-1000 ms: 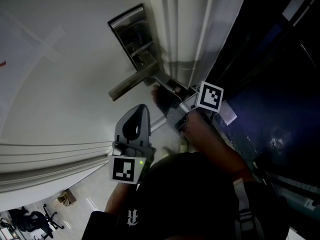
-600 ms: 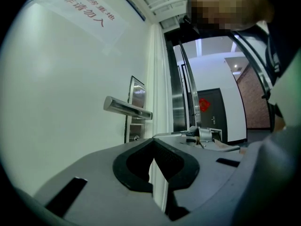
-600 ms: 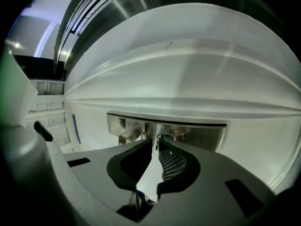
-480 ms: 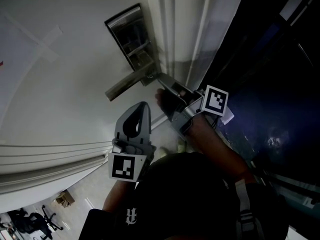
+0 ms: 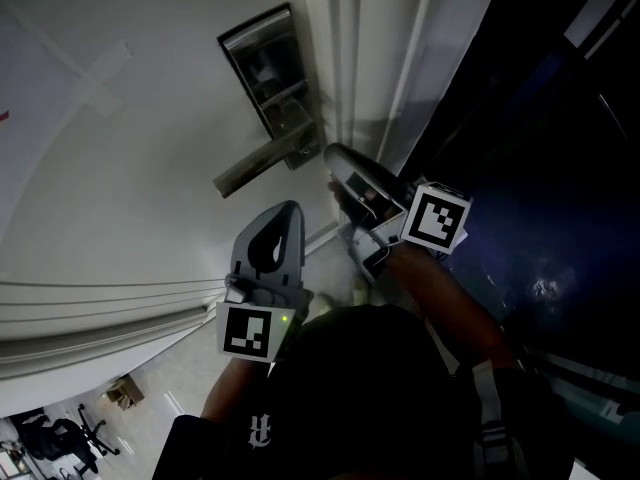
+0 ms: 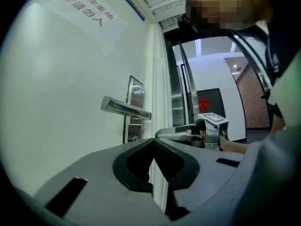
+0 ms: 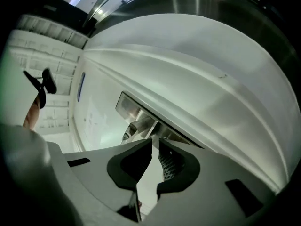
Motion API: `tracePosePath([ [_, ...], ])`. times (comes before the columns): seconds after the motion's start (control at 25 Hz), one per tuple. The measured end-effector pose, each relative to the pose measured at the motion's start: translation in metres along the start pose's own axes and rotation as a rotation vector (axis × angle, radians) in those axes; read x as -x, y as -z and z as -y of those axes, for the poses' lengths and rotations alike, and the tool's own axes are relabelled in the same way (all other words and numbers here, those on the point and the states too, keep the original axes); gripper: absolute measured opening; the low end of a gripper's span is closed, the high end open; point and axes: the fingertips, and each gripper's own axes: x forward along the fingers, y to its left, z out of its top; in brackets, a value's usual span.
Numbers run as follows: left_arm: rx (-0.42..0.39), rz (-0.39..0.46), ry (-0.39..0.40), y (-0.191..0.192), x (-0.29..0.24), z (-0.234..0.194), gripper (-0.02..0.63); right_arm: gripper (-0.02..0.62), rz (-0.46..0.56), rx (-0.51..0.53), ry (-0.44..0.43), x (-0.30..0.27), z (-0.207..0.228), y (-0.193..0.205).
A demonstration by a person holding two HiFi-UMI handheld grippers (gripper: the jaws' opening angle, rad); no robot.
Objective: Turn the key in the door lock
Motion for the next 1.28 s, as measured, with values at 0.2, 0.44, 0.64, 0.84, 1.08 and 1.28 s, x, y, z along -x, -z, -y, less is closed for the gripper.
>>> tracePosePath([
  [0.2, -0.004, 0.000, -0.001, 0.000, 0.000, 0.001, 0.006, 0.025, -0.089, 0.355, 0.048, 0.001, -0.005, 0.005],
  [0.44, -0.004, -0.007, -0.008, 0.001, 0.002, -0.001, 0.006, 0.025, -0.199, 0.903, 0.083, -0.003, -0.016, 0.014],
  [0.64, -0.004, -0.010, -0.016, 0.002, 0.004, -0.002, 0.006, 0.032, -0.269, 1.447, 0.161, -0.008, -0.019, 0.026],
  [0.84, -0.009, -0.006, -0.025, 0.002, 0.005, -0.005, 0.006, 0.061, -0.282, 1.916, 0.259, -0.014, -0.010, 0.034],
  [1.08, -0.007, -0.004, -0.029, 0.003, 0.006, -0.007, 0.006, 0.067, -0.290, 2.141, 0.268, -0.021, -0.005, 0.044],
  [1.28, -0.004, -0.003, -0.031, 0.003, 0.007, -0.009, 0.006, 0.069, -0.293, 2.211, 0.298, -0.027, 0.001, 0.042],
])
